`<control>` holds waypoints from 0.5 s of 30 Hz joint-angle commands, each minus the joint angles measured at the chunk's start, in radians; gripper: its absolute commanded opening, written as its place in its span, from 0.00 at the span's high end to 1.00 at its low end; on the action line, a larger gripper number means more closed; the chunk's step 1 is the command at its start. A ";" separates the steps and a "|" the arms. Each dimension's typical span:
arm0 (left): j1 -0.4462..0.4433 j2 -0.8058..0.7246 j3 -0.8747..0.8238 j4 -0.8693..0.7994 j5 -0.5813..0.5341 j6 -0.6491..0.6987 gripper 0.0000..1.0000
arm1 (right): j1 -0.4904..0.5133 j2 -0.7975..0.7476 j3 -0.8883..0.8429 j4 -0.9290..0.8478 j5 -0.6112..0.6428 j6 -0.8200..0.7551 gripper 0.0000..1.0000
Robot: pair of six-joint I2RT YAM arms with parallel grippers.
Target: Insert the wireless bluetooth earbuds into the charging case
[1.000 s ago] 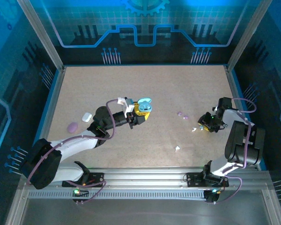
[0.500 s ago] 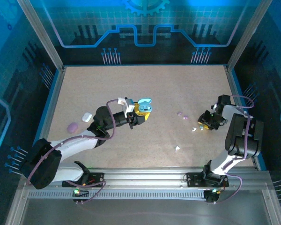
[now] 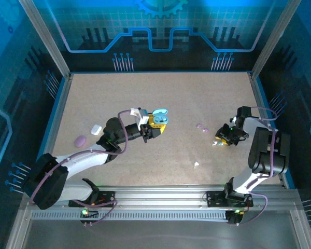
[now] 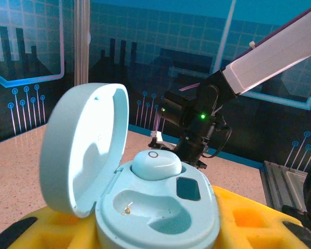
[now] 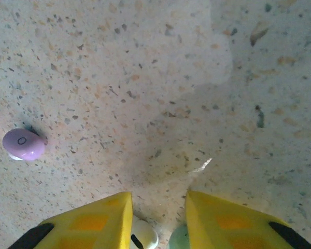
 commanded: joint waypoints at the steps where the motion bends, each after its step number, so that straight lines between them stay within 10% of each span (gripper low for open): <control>1: -0.006 -0.015 0.004 0.031 -0.003 0.007 0.64 | 0.023 -0.042 -0.038 -0.071 0.000 0.045 0.65; 15: -0.006 -0.020 -0.005 0.040 -0.003 0.006 0.64 | 0.098 -0.115 -0.087 -0.093 0.038 0.151 0.65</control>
